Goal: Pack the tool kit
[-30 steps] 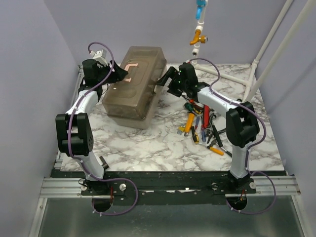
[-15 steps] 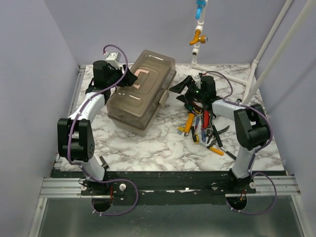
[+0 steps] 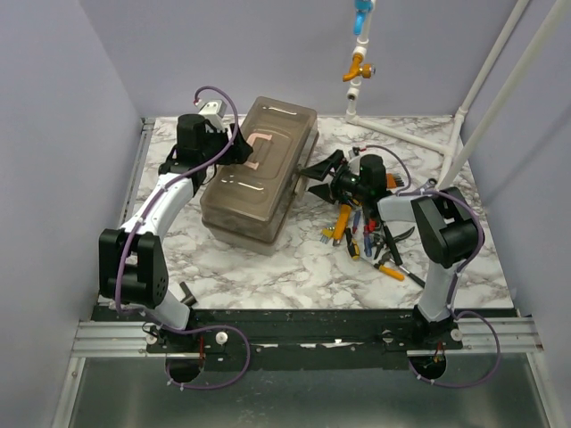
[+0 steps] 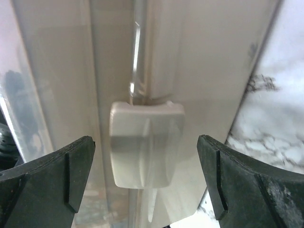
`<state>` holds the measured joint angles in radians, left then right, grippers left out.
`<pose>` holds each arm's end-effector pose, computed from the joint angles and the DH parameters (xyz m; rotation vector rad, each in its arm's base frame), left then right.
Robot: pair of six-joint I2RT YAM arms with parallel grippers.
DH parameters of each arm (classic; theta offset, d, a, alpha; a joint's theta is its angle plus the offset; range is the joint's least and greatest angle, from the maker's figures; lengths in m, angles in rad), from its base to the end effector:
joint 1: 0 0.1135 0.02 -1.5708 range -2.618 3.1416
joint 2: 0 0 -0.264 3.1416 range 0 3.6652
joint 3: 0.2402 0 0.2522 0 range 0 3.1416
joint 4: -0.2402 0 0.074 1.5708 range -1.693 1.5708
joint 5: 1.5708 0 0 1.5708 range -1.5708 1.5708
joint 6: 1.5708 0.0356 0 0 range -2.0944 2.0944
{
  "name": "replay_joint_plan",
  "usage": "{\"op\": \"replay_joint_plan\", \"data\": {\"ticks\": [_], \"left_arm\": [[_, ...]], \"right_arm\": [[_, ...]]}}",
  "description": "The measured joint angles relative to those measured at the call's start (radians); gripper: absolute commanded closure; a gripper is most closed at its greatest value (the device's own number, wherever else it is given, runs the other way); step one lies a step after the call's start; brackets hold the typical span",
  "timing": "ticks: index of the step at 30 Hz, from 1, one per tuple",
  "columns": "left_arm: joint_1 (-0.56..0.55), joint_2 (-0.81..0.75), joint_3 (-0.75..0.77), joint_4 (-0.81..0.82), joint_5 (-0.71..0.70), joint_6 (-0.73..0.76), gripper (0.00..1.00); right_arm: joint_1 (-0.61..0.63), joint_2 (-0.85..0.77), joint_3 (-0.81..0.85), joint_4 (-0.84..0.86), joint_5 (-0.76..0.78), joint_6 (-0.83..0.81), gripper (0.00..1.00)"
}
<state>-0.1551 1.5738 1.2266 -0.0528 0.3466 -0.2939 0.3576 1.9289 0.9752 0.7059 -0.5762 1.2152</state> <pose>0.3642 -0.0692 0.3087 0.0922 1.9979 -0.6323 0.3716 0.1595 0.1702 0.4227 2.0631 1.5603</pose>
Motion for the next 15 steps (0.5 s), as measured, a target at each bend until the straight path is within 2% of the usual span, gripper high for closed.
{"op": "replay_joint_plan", "data": {"ticks": [5,15], "left_arm": [[-0.024,-0.026,-0.010,-0.032,-0.051,-0.010,0.31],[-0.037,-0.069,-0.033,-0.070,-0.116,-0.030,0.32]], "right_arm": [[0.014,-0.010,-0.066,0.042,0.005,0.044,0.12],[0.029,0.008,-0.072,0.175,-0.006,0.146,0.26]]}}
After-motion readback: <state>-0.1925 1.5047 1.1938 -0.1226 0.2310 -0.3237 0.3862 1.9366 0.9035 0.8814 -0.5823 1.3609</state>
